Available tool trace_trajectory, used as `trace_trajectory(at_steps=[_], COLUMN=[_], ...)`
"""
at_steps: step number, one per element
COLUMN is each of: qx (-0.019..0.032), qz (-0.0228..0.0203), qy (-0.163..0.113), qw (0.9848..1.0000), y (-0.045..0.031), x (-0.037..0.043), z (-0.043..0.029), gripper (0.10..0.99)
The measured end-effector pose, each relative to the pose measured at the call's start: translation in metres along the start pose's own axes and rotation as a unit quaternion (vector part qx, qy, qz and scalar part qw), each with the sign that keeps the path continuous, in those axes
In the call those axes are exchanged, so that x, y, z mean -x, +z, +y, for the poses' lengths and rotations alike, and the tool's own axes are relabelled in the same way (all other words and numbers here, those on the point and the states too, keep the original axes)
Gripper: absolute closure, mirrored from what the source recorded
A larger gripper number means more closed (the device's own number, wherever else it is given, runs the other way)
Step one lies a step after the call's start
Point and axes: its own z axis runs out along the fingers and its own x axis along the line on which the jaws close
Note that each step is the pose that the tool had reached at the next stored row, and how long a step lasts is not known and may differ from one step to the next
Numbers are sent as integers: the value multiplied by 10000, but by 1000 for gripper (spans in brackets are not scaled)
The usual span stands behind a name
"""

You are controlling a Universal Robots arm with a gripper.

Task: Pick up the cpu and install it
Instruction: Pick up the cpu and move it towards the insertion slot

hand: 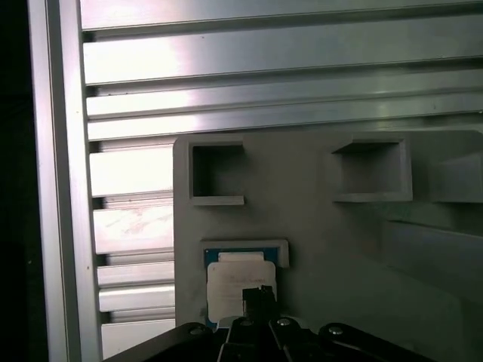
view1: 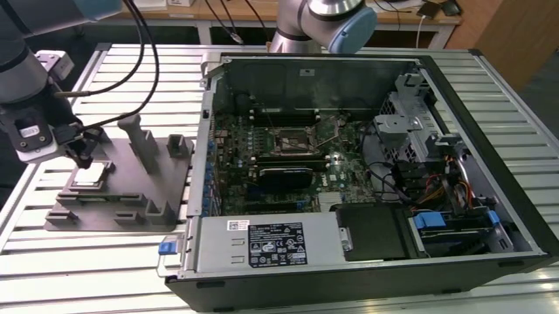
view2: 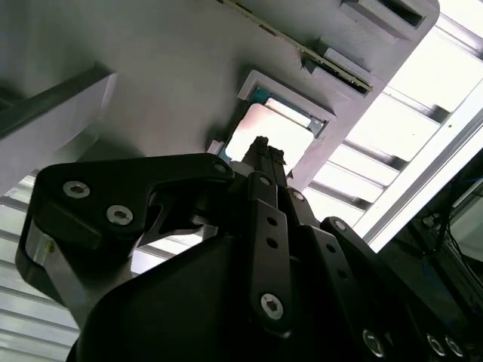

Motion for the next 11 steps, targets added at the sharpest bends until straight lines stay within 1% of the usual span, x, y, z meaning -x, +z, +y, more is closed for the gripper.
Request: trace_trajectory(at_steps=[11], qx=[0], qz=[0], qy=[0], qw=[10000], y=[159], x=[-30], z=[-10], gripper=[980])
